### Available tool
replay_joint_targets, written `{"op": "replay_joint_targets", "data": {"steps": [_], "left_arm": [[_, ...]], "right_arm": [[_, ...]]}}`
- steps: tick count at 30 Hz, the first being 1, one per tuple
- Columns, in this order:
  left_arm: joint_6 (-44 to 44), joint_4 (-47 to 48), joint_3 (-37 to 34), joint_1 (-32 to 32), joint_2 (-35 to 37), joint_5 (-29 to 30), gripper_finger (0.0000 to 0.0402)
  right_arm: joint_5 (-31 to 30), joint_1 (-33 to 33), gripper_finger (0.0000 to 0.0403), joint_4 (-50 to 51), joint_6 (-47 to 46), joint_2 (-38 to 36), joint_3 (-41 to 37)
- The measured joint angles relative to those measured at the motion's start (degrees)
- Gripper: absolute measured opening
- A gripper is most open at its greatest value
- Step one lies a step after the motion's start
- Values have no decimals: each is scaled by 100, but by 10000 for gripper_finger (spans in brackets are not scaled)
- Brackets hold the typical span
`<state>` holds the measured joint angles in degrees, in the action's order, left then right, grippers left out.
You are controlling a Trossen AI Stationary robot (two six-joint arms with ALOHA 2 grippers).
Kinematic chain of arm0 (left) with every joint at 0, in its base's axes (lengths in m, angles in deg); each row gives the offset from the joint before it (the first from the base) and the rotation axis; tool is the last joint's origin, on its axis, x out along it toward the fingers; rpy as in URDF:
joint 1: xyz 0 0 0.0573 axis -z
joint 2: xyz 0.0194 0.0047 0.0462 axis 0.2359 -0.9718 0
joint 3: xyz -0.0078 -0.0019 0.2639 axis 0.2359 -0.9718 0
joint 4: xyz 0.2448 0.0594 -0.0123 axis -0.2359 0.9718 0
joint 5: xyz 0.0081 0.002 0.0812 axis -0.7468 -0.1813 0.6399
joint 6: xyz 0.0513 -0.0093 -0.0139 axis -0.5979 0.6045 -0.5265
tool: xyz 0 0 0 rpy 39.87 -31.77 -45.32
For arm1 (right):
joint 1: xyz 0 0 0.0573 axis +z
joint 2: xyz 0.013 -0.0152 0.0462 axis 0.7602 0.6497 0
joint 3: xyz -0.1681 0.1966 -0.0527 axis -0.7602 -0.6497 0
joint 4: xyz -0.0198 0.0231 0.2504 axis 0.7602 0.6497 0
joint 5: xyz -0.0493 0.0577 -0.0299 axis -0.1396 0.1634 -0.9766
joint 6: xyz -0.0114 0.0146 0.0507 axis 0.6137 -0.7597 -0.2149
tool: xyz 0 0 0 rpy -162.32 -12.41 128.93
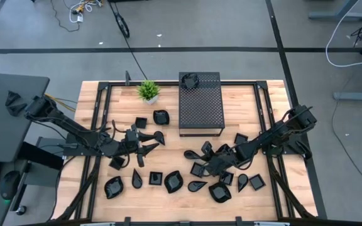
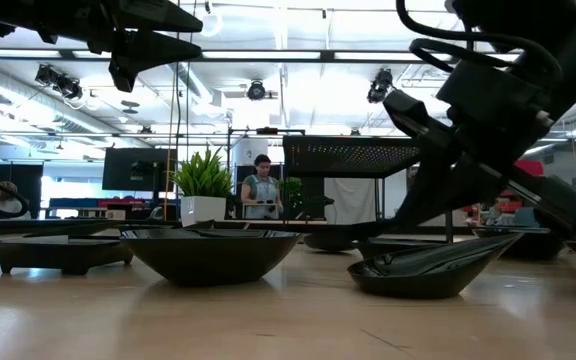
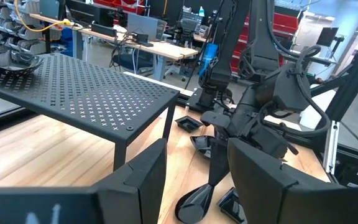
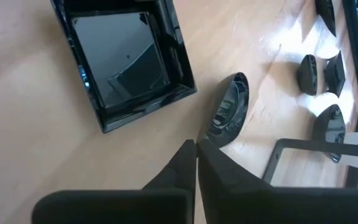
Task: Pick & Place Mini shaped plates
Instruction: Put the drop shaped plate on the shelf
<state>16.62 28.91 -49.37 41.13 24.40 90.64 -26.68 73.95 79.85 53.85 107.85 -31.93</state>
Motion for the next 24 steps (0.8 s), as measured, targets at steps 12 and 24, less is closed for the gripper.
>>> {"op": "replay_joint_targets", "data": {"steps": [12, 24], "left_arm": [[1, 0, 0, 1, 0, 0, 177], [63, -2, 0, 0, 0, 0, 177]], "right_arm": [[-514, 106, 13, -357, 322, -16, -1], [-1452, 552, 13, -1402, 894, -81, -2]]}}
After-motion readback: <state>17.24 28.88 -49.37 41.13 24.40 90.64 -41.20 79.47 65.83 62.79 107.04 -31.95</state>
